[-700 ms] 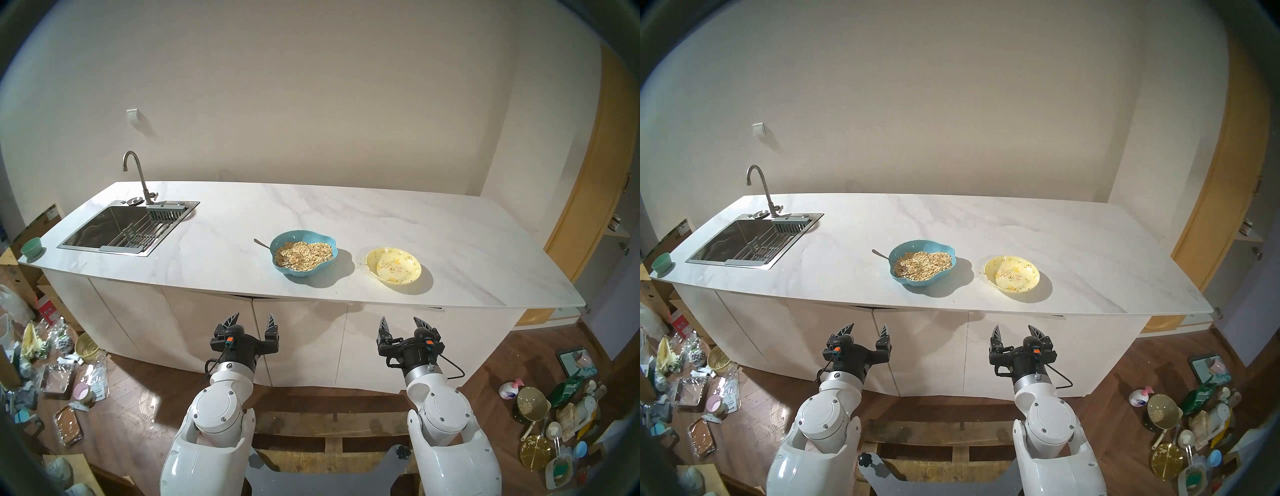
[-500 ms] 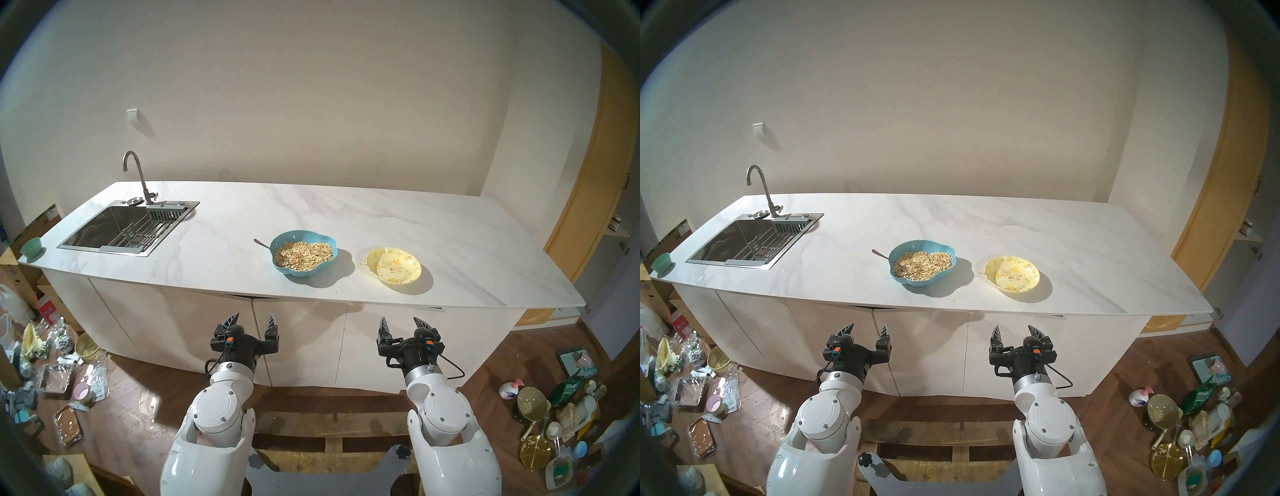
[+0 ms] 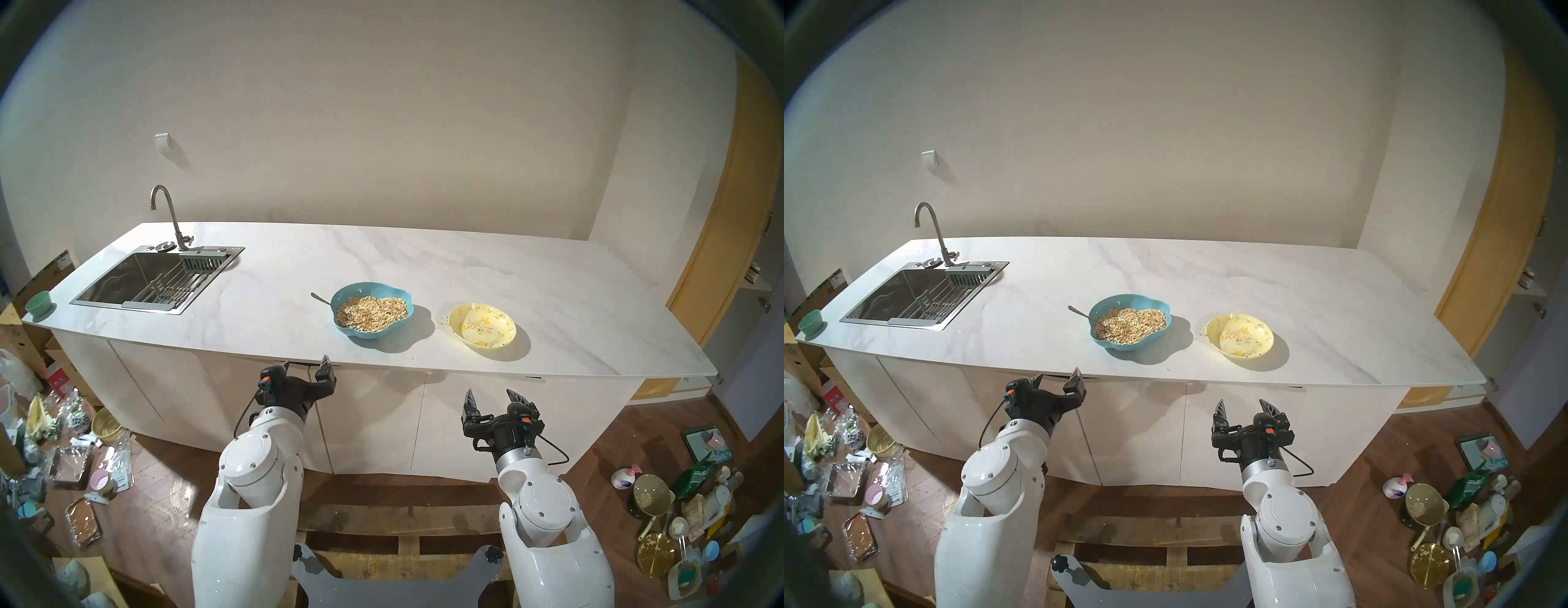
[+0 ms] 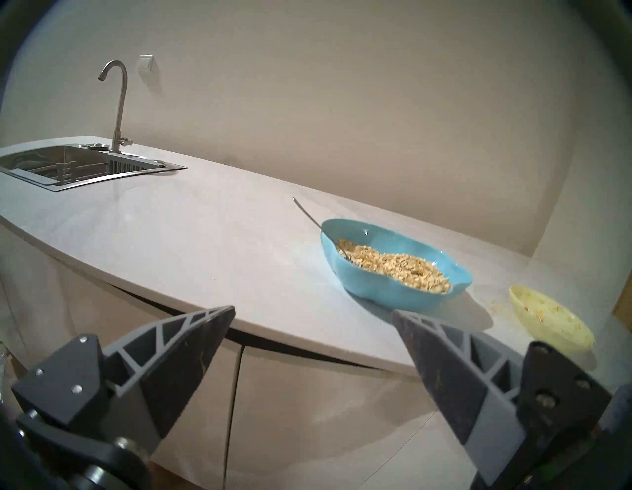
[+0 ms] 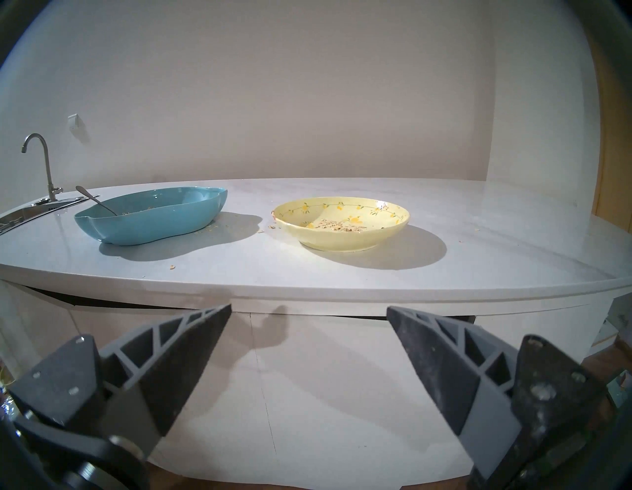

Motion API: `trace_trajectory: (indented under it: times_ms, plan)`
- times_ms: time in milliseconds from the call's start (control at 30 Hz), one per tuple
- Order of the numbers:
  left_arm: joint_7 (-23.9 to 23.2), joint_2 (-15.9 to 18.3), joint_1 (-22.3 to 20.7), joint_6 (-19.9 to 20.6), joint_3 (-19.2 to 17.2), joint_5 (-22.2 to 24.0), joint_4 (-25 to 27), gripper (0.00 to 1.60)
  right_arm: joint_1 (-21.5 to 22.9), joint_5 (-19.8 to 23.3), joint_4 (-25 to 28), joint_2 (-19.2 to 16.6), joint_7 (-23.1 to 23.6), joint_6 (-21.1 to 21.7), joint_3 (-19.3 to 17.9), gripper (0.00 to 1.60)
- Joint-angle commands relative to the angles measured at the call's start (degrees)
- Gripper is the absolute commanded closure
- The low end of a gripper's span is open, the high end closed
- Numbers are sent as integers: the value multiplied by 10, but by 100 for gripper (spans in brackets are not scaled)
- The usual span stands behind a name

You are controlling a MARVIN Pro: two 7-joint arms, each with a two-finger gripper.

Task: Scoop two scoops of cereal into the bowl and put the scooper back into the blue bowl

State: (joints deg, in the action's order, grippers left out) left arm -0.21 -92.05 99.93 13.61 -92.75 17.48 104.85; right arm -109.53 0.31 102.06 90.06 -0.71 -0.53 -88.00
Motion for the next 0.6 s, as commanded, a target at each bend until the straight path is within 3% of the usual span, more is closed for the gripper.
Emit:
trace_trajectory:
  times_ms: [0,133,200,333,567]
  plan:
    - [1,-4,-41,51,-23,79,27,0,3,0,13,0,0,-3,0,0]
    - [24,-3,-77,93,-43,129,21,0,3,0,13,0,0,-3,0,0]
    - [46,-5,-94,133,-59,196,16,0,3,0,13,0,0,-3,0,0]
    - [89,-11,-126,178,-85,262,-2,0,2,0,14,0,0,-2,0,0]
    - [126,-10,-176,189,-118,318,-44,0,2,0,14,1,0,-2,0,0]
